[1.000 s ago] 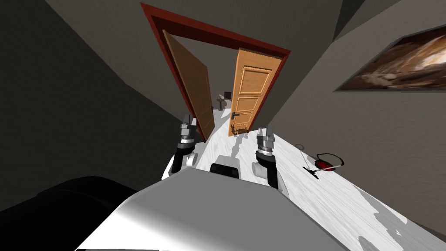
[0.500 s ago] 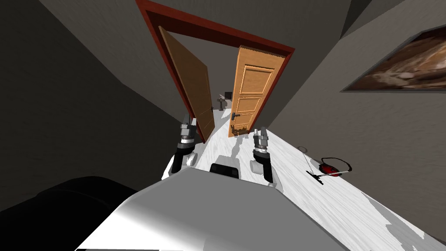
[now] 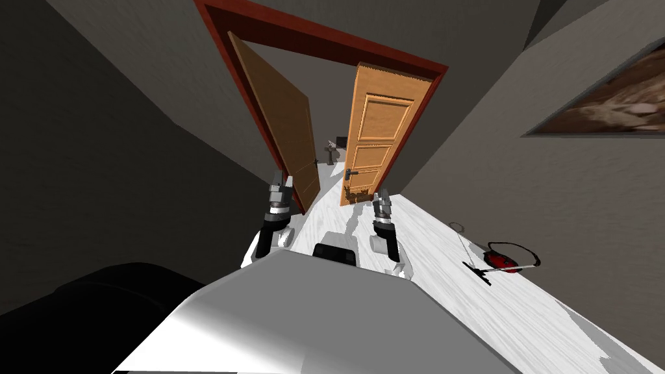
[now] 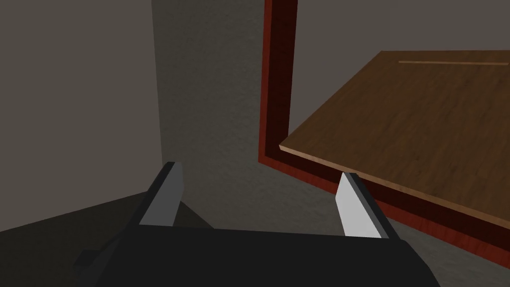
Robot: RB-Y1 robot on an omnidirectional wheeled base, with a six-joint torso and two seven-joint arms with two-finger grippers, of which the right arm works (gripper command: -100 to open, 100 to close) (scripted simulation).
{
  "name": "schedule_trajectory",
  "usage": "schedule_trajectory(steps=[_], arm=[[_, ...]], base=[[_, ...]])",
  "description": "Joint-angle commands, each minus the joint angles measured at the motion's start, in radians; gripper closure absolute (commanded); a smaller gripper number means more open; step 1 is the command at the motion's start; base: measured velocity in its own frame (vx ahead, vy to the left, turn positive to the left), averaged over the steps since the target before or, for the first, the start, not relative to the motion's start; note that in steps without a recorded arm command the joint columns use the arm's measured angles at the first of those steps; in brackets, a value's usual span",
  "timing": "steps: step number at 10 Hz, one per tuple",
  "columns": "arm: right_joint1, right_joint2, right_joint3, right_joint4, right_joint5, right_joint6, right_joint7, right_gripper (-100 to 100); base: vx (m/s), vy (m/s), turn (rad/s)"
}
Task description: Push the door open
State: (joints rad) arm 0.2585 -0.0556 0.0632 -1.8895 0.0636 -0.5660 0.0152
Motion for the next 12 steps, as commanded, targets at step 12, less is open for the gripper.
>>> schedule_trajectory(steps=[12], arm=[[-0.210,-0.023,0.017,0.347,-0.029,0.017,-0.038,-100]], base=[[0.080,-0.041,0.037]])
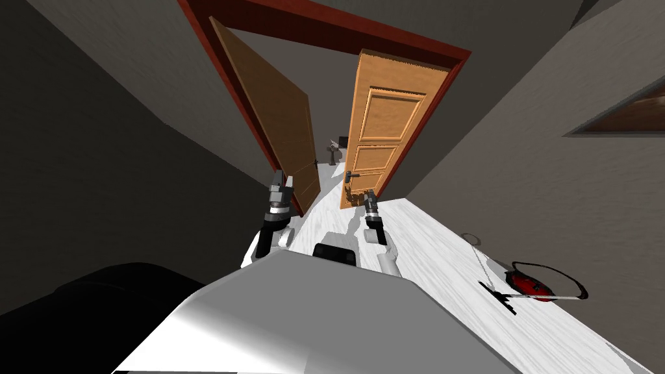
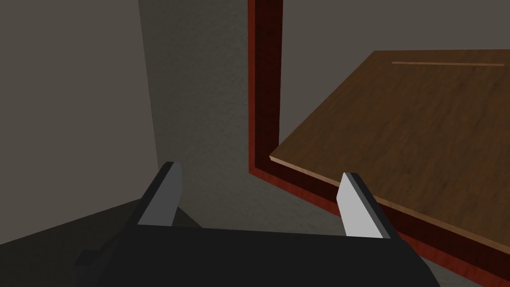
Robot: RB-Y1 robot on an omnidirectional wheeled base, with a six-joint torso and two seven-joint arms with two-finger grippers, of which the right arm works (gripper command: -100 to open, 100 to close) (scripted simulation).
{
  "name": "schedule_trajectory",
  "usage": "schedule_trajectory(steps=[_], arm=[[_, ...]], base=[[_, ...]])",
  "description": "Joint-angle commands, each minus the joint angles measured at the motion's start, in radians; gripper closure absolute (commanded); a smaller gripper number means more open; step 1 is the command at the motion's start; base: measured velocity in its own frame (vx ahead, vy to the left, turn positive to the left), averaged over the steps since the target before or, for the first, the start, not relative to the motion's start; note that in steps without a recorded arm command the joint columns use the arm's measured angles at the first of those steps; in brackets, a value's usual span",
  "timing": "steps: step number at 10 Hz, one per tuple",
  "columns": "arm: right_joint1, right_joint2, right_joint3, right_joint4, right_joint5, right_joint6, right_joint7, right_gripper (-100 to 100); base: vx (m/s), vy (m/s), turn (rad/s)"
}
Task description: Push the door open
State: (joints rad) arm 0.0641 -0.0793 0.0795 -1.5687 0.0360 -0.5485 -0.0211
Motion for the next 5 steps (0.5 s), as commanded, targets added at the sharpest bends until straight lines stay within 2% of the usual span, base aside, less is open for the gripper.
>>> schedule_trajectory(steps=[1,2,4,5], arm=[[-0.037,-0.001,0.002,0.050,-0.005,0.001,-0.005,-100],[-0.037,-0.001,0.002,0.062,-0.005,0.001,-0.005,-100],[-0.079,-0.004,0.005,0.121,-0.011,0.006,-0.013,-100],[-0.079,-0.004,0.005,0.132,-0.011,0.006,-0.013,-100]], base=[[0.077,-0.038,0.046],[0.057,-0.054,0.018],[0.066,-0.054,0.037],[0.060,-0.042,0.020]])
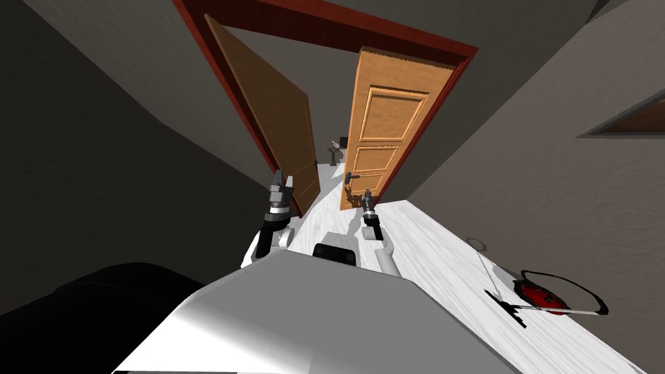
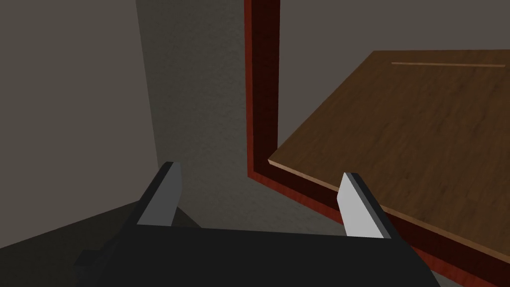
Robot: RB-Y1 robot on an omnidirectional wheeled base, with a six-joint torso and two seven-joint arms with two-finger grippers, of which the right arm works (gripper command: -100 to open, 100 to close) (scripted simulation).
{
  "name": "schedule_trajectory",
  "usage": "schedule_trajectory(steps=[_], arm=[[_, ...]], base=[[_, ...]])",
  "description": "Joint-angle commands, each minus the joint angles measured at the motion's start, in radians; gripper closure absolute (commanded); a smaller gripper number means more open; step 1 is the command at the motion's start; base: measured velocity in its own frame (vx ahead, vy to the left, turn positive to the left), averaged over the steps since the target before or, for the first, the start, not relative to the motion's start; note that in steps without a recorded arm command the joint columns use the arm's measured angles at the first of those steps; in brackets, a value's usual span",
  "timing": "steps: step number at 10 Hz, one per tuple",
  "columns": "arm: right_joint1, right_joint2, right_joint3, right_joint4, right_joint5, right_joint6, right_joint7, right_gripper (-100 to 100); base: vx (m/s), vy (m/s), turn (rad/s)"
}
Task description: Push the door open
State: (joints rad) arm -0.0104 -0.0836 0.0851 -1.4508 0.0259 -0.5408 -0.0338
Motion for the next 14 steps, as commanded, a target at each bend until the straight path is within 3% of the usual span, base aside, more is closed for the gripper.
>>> schedule_trajectory(steps=[1,3,4,6,7,11,12,14], arm=[[-0.026,-0.002,0.001,0.049,-0.004,0.000,-0.005,-100],[-0.069,-0.004,0.004,0.117,-0.010,0.004,-0.013,-100],[-0.069,-0.004,0.004,0.118,-0.010,0.004,-0.013,-100],[-0.111,-0.006,0.008,0.183,-0.016,0.008,-0.021,-100],[-0.111,-0.006,0.008,0.188,-0.016,0.008,-0.021,-100],[-0.194,-0.009,0.013,0.318,-0.028,0.016,-0.036,-100],[-0.194,-0.009,0.013,0.323,-0.028,0.016,-0.036,-100],[-0.233,-0.009,0.016,0.383,-0.034,0.020,-0.044,-100]], base=[[0.065,-0.032,0.030],[0.083,-0.046,0.045],[0.058,-0.050,0.015],[0.062,-0.046,0.041],[0.062,-0.047,0.018],[0.077,-0.050,0.042],[0.056,-0.057,0.019],[0.067,-0.034,0.032]])
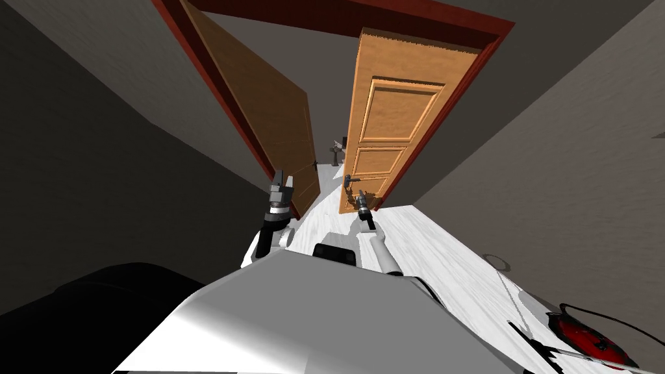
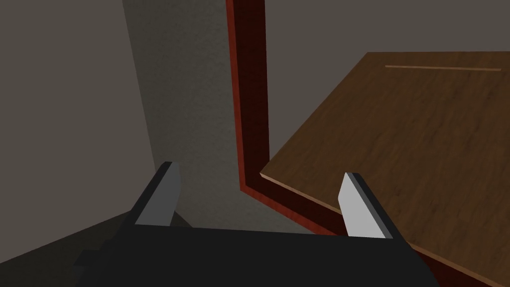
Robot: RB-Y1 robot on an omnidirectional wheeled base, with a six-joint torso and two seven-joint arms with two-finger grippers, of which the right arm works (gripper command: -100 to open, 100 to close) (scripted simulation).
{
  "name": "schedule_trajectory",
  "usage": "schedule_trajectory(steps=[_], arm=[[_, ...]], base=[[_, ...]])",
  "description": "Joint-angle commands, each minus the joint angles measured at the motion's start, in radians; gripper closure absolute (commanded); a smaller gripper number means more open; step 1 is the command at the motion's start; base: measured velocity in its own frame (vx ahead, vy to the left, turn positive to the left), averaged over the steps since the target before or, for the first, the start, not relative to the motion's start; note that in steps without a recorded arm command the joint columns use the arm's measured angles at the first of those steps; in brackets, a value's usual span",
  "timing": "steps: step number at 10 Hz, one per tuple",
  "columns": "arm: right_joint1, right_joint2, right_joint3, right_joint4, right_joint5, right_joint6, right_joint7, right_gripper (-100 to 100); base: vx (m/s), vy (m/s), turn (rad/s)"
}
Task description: Push the door open
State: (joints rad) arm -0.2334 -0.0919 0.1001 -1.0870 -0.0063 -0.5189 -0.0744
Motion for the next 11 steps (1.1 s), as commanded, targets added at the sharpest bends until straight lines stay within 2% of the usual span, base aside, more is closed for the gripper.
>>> schedule_trajectory(steps=[1,6,11], arm=[[-0.030,-0.001,0.003,0.050,-0.005,0.000,-0.007,-100],[-0.120,-0.001,0.009,0.204,-0.018,0.009,-0.024,-100],[-0.198,0.002,0.015,0.330,-0.029,0.017,-0.038,-100]], base=[[0.078,-0.045,0.046],[0.090,-0.063,0.041],[0.086,-0.052,0.034]])
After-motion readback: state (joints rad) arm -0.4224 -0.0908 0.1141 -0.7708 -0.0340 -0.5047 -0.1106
